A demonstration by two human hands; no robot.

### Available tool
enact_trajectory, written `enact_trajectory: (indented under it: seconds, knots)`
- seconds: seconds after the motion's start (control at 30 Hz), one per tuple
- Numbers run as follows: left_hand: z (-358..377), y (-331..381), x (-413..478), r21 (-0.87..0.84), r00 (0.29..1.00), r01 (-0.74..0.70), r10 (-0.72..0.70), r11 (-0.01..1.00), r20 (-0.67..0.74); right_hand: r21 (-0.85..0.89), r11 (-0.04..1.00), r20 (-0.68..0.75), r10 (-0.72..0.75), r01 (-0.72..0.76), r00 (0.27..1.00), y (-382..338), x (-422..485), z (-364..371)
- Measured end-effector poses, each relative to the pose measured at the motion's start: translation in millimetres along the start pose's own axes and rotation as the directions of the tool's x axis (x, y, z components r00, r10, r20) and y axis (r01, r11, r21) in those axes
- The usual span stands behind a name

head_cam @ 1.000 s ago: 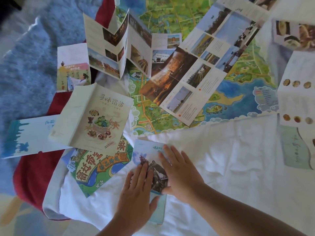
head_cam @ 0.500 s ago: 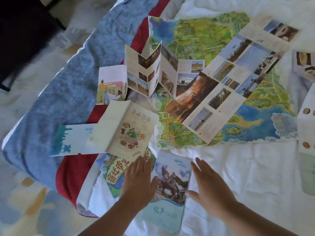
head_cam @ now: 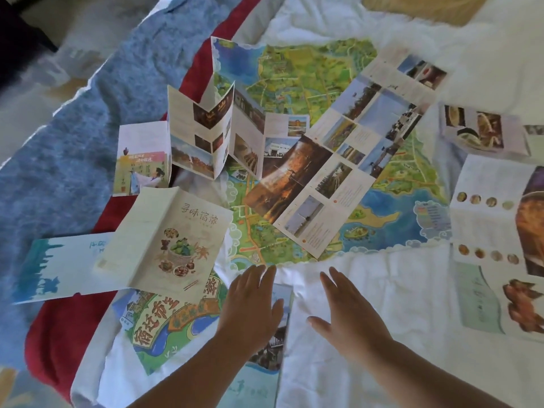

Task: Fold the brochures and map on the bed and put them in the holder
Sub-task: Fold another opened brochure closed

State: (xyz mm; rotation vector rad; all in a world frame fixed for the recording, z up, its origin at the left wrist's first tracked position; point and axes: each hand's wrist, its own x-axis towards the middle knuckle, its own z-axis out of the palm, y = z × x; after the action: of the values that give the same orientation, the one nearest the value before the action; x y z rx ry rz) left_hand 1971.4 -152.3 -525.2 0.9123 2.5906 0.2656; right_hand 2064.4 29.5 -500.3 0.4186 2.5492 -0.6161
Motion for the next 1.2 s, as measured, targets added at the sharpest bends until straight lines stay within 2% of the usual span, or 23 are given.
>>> enact_trajectory:
  seconds: [0.3, 0.47, 0.7, 1.2]
  knots:
    - [18, 51, 72, 0.171, 0.984, -0.177, 0.180, 0.969, -0.005, 0.037, 0.997, -0.030, 0.068, -0.067, 0.997, 50, -10, 2]
    - [29, 62, 100, 0.280, 0.986, -0.154, 0.165, 0.947, -0.014, 0.044, 0.997, -0.033, 0.060, -0.059, 0.998, 67, -14, 3]
    - [37, 71, 114, 0.337, 0.991, -0.114, 0.133, 0.934, -0.032, 0.067, 0.996, -0.029, 0.060, -0.058, 0.998, 80, -22, -1]
    - [43, 74, 101, 0.355, 0.995, -0.085, 0.097, 0.931, -0.015, 0.100, 0.993, -0.048, 0.061, -0.056, 0.997, 91, -24, 2]
